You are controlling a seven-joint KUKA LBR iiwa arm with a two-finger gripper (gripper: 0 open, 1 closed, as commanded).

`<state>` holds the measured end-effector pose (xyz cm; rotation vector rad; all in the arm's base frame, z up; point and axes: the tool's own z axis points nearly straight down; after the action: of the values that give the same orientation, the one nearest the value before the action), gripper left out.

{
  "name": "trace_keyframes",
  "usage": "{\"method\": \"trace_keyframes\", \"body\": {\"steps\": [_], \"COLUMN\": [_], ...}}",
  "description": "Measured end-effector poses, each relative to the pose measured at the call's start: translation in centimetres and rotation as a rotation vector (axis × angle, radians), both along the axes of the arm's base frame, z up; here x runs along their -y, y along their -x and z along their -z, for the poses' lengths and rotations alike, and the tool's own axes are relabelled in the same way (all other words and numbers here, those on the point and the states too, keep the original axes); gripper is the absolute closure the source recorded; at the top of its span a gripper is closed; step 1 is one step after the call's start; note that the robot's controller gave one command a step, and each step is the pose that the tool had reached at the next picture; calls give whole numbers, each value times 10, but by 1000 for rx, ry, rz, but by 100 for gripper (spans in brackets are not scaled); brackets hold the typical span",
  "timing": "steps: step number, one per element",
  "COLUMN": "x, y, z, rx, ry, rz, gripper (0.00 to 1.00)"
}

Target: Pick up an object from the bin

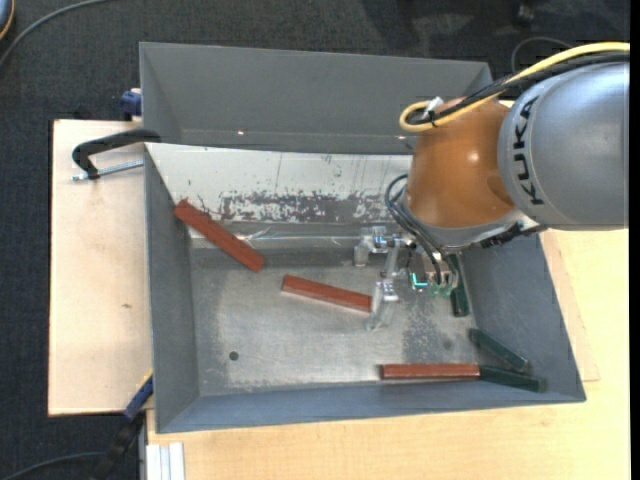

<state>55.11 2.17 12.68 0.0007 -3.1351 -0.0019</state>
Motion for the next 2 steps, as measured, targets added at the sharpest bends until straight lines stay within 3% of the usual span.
{"method": "trace_keyframes", "body": {"steps": [1, 2], "x": [19, 19], "y": [57, 54], "z": [57, 53], "rx": [5, 17], "ry": [0, -1], "rz": [154, 153], "gripper": [0, 100]}}
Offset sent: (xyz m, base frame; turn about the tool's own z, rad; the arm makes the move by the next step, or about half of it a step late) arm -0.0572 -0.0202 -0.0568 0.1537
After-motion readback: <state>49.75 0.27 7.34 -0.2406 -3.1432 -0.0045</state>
